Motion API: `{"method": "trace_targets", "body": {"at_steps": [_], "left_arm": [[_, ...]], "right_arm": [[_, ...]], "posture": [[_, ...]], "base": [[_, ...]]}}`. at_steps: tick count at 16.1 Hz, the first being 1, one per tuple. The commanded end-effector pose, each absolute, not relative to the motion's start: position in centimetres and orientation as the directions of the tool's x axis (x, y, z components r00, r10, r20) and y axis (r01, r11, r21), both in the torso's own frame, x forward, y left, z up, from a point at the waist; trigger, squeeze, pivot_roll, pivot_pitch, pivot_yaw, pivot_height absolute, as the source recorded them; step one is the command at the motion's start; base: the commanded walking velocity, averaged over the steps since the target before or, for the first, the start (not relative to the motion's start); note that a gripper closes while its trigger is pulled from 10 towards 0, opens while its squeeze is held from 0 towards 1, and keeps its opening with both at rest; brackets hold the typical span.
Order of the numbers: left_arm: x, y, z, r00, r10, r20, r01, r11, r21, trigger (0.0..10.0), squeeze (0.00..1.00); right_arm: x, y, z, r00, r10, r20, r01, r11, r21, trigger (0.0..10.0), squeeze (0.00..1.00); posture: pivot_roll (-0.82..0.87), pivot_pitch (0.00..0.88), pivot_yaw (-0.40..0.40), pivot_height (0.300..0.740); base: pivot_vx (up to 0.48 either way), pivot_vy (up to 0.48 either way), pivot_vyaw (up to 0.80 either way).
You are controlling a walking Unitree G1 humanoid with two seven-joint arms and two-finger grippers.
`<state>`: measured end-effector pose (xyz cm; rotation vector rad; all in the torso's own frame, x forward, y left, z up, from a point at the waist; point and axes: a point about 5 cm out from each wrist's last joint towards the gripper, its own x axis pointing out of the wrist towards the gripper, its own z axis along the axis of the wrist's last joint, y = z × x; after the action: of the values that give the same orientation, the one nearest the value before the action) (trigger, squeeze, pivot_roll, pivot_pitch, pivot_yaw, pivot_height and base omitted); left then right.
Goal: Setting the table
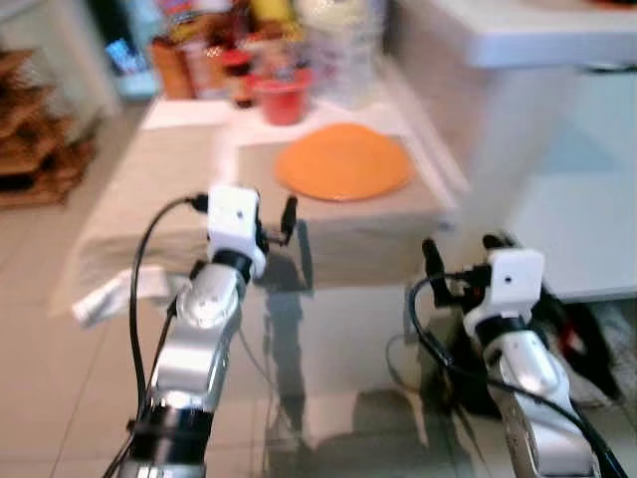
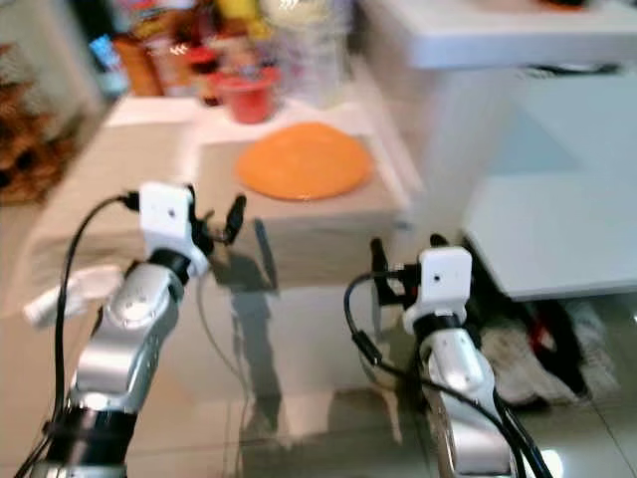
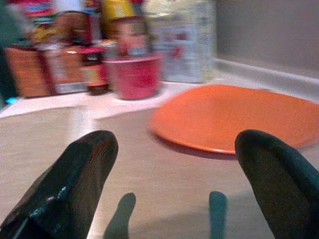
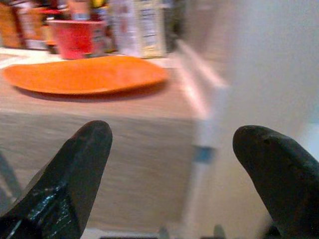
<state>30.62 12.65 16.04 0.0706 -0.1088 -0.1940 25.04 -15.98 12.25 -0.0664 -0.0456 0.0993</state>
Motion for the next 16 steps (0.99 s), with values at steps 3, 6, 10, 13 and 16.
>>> {"method": "trace_targets", "body": {"at_steps": [3, 6, 10, 13, 16], "left_arm": [[30.7, 13.2, 16.0, 0.982, -0.164, 0.096, 0.155, 0.983, 0.100, 10.0, 1.00], [30.8, 13.0, 16.5, 0.973, -0.192, 0.126, 0.183, 0.980, 0.079, 0.0, 1.00], [30.9, 12.8, 15.9, 0.974, -0.206, 0.095, 0.192, 0.971, 0.140, 0.0, 0.00], [30.6, 12.6, 14.7, 0.972, -0.230, 0.039, 0.223, 0.965, 0.142, 0.0, 0.00], [29.8, 12.9, 13.7, 0.965, -0.263, 0.009, 0.263, 0.965, 0.020, 0.0, 0.00]], "right_arm": [[25.1, -15.5, 12.5, 0.991, 0.121, 0.055, -0.117, 0.991, -0.063, 10.0, 0.00], [25.2, -15.4, 12.6, 0.991, 0.123, 0.056, -0.119, 0.991, -0.063, 10.0, 0.00], [25.3, -15.4, 12.5, 0.991, 0.125, 0.054, -0.121, 0.991, -0.063, 10.0, 0.00], [25.1, -15.5, 12.4, 0.992, 0.112, 0.053, -0.109, 0.992, -0.056, 10.0, 0.00], [24.1, -16.1, 12.2, 0.996, 0.068, 0.053, -0.066, 0.997, -0.041, 10.0, 0.00]], "posture": [[-0.10, 0.000, 0.038, 0.727], [-0.10, 0.000, 0.038, 0.727], [-0.10, 0.000, 0.038, 0.727], [-0.11, 0.000, 0.042, 0.727], [-0.11, 0.000, 0.048, 0.727]], "base": [[0.000, 0.000, 0.00], [0.000, 0.000, 0.00], [0.000, 0.000, 0.00], [0.000, 0.000, 0.00], [0.000, 0.000, 0.00]]}}
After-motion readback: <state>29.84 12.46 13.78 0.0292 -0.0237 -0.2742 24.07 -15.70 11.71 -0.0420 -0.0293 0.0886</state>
